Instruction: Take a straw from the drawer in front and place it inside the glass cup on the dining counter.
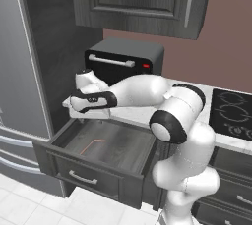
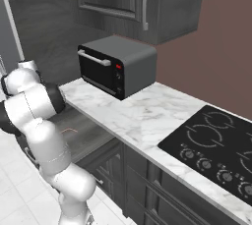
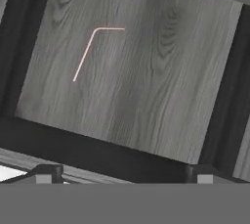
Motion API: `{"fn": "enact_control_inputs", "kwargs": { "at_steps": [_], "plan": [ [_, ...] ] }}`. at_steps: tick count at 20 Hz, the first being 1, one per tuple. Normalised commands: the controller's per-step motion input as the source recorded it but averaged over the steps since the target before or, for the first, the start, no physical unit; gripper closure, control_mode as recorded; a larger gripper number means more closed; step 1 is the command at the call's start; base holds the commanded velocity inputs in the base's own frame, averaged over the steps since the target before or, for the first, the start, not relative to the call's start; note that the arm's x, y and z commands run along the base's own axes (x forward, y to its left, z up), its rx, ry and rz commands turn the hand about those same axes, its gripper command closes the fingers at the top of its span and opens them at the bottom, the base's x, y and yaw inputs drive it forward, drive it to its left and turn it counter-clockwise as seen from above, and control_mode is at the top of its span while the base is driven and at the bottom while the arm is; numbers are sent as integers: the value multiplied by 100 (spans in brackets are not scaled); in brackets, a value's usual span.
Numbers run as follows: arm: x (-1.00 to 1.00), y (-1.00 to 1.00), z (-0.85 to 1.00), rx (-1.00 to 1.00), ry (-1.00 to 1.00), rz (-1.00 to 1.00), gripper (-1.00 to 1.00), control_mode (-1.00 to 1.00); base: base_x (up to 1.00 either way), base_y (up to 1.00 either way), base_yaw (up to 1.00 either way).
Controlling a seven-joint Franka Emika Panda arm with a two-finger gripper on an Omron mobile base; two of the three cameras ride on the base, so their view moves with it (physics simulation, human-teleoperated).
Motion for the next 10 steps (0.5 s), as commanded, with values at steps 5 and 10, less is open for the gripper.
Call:
{"fn": "enact_control_inputs", "kwargs": {
  "at_steps": [5,10],
  "plan": [
    [13,0,-39,2,8,-23,-100,-100,0,0,0],
    [11,0,-37,0,0,-20,-100,-100,0,0,0]
  ]
}}
